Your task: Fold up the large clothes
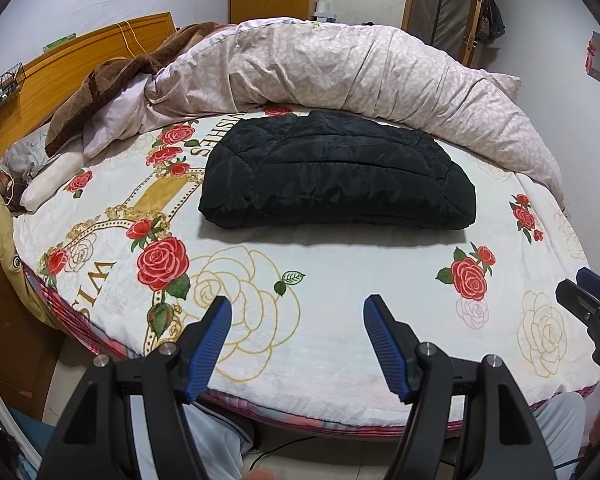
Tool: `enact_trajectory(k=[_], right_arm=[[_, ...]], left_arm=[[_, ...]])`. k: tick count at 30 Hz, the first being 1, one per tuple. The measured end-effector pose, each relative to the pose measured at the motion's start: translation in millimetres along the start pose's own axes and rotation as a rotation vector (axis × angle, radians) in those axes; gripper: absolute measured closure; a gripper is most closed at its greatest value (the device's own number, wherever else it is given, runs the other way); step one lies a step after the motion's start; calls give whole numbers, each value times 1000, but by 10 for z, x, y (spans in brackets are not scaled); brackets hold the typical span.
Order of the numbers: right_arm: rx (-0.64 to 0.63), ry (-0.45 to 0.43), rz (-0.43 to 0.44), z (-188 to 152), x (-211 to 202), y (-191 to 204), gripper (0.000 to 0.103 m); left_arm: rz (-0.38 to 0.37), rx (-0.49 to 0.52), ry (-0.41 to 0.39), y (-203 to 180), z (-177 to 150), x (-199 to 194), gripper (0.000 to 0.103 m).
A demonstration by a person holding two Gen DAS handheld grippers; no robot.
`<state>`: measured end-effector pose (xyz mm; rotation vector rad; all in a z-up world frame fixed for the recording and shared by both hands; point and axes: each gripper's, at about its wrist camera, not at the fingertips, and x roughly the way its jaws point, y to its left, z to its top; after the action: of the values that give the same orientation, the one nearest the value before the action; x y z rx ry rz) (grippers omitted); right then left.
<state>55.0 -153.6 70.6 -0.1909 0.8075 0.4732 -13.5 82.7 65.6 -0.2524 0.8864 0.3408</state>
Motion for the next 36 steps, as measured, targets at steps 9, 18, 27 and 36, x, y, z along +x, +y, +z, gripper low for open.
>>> enact_trajectory(k=[9, 18, 27, 36], right_arm=[[-5, -2, 1, -17, -4, 6, 37], [-8, -2, 3, -10, -14, 19, 37], [-7, -2, 3, -15, -20, 35, 37], [-7, -2, 4, -11, -18, 25, 37]], left_arm=[[1, -2, 2, -5, -3, -10, 32], [0, -1, 1, 4, -6, -12, 31], [2, 0, 2, 14, -7, -13, 31], [4, -1, 1, 15, -13, -21, 31]])
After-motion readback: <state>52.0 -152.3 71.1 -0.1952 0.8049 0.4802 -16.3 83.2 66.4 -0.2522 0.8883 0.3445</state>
